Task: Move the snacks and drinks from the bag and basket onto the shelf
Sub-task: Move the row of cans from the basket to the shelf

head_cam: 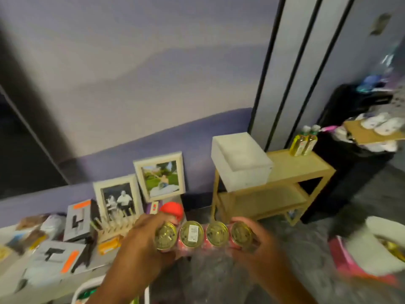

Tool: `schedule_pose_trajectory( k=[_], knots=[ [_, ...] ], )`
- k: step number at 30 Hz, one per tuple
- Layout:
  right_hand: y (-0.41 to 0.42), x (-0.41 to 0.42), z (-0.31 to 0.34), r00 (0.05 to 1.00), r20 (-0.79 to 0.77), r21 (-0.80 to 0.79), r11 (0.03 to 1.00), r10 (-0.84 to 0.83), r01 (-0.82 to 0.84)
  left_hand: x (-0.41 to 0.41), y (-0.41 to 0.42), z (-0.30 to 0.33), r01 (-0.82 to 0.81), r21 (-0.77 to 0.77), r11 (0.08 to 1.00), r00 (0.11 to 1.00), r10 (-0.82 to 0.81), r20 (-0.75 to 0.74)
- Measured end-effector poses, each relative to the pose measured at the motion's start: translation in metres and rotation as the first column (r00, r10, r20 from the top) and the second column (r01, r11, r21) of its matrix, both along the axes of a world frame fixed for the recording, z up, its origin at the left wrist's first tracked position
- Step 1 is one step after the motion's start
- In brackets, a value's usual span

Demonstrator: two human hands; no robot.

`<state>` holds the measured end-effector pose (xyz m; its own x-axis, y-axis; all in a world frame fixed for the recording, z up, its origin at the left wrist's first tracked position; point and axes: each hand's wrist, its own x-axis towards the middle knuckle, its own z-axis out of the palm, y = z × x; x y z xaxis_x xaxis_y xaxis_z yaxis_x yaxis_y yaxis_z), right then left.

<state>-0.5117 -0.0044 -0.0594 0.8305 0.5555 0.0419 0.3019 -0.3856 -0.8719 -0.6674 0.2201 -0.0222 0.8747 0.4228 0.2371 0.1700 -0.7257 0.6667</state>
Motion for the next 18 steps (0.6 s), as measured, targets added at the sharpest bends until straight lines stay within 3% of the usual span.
schedule_pose_trajectory(
  k=[9, 18],
  knots=[
    [-0.092, 0.149, 0.086, 0.984, 0.032, 0.012, 0.985, -0.174, 0.174, 0.191, -0.073, 0.057, 0.145, 0.141, 0.979, 0.983, -0.159, 0.087],
    [-0.125, 0.347, 0.082, 0.960, 0.011, -0.117, 0.953, -0.279, 0.278, 0.402, -0.102, 0.021, 0.198, -0.068, 0.978, 0.980, -0.196, 0.028]
  ],
)
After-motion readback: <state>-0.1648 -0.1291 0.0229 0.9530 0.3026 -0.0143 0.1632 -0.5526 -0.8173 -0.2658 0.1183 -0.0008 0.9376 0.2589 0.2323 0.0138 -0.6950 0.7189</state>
